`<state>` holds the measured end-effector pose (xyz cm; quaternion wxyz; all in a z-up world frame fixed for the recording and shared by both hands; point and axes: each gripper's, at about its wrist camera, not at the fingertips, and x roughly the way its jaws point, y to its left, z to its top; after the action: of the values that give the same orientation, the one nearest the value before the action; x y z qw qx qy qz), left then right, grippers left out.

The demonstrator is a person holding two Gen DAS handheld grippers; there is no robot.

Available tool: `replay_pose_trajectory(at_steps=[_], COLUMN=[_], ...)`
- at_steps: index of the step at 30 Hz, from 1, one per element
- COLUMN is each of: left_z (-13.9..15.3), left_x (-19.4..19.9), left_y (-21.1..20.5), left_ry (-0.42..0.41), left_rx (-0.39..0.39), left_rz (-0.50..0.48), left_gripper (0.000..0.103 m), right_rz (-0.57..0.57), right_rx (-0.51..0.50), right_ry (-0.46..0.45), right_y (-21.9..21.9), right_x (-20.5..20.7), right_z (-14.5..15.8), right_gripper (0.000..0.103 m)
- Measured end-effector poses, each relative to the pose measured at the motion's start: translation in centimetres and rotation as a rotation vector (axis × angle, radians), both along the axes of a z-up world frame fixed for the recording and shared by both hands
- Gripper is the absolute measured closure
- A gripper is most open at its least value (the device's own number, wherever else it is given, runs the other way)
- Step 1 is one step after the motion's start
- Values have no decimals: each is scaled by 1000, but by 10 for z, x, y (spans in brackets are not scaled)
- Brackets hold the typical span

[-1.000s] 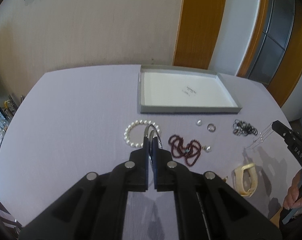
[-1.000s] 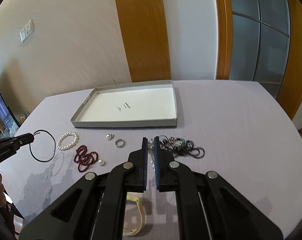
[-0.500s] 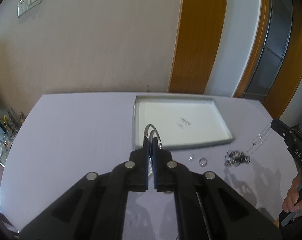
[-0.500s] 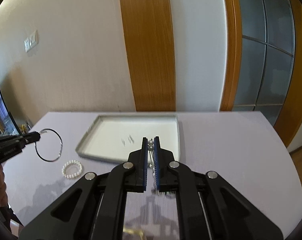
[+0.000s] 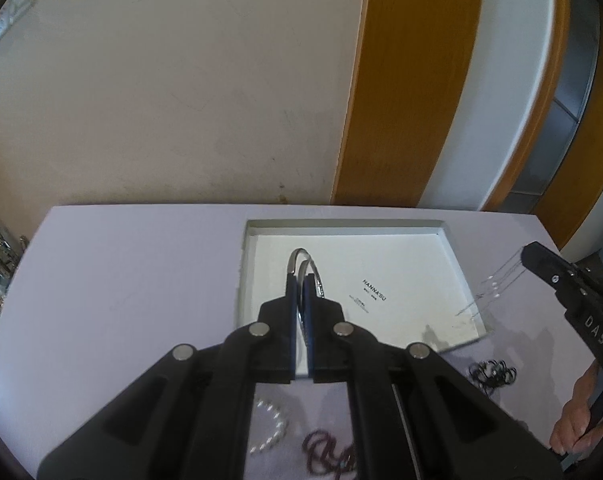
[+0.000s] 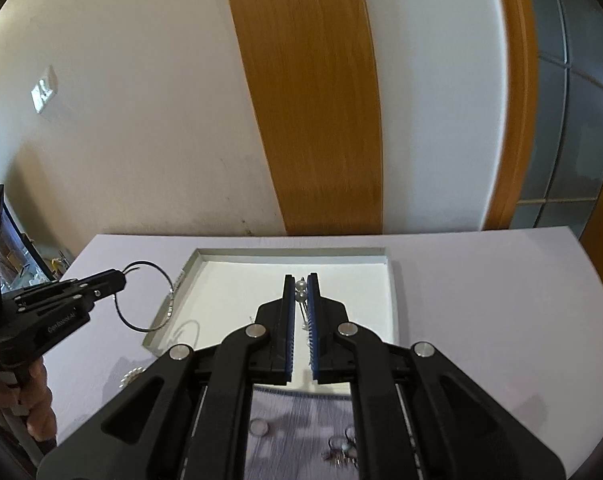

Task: Organize jewelry
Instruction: 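Lift and carry the bangle and earrings over the gray tray with both tools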

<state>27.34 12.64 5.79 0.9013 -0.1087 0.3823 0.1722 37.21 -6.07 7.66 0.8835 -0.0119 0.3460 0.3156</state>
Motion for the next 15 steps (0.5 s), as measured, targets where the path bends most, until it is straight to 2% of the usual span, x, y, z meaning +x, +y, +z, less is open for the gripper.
replay_pose_trajectory(at_steps=[7,15], left_z=[-32,-58], left_x=[36,54], left_y=[10,21], left_ry=[47,90], left_rx=[-21,-50], left_rz=[6,16], left_gripper=[99,99], right_rz=[23,27], right_rx=[-37,-77], right_ry=[65,137], right_y=[18,30], right_x=[28,43], right_z=[-28,-57], right_gripper=[97,97])
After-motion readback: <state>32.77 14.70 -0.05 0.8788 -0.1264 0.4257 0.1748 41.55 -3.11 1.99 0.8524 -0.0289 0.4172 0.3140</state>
